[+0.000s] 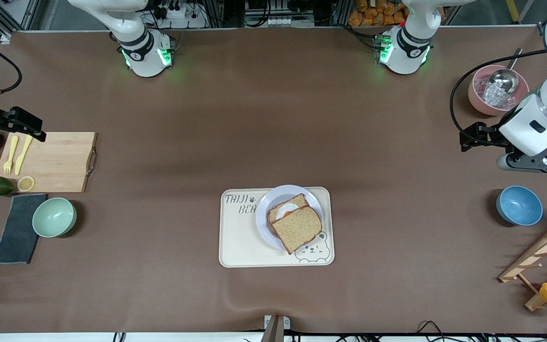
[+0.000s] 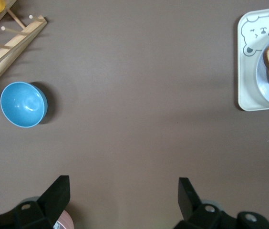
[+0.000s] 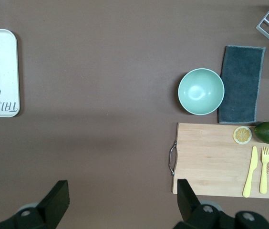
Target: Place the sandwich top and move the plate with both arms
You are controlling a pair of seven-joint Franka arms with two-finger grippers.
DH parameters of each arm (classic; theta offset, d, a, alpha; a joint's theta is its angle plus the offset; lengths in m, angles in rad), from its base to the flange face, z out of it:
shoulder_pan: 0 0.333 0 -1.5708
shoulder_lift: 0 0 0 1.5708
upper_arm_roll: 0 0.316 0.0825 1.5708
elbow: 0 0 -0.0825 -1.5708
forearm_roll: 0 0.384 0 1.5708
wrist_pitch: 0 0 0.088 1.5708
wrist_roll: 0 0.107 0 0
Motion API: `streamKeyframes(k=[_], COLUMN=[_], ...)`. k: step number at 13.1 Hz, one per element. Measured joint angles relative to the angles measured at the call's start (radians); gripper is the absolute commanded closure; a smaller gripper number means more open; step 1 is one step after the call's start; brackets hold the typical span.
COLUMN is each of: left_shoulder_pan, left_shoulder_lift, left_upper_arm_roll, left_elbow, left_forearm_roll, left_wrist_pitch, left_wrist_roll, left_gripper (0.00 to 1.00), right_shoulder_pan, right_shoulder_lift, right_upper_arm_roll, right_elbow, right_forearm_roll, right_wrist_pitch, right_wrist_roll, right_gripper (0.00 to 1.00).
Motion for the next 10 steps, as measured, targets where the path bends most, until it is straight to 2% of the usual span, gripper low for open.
streamKeyframes(k=[10], left_shoulder_pan=[0.026], left_shoulder_lift=[-0.068], left_upper_arm_roll=[0.007], left_elbow=[-0.018], left_forearm_roll=[-0.012], left_wrist_pitch=[-0.015], left_wrist_roll=[-0.033], left_gripper=[0.00], right_shoulder_pan=[-0.005], right_shoulder_lift=[0.000], right_upper_arm_roll=[-0.002], right_elbow=[0.000], right_forearm_roll=[0.001], right_wrist_pitch=[0.000], right_wrist_roll=[0.000], right_gripper=[0.00])
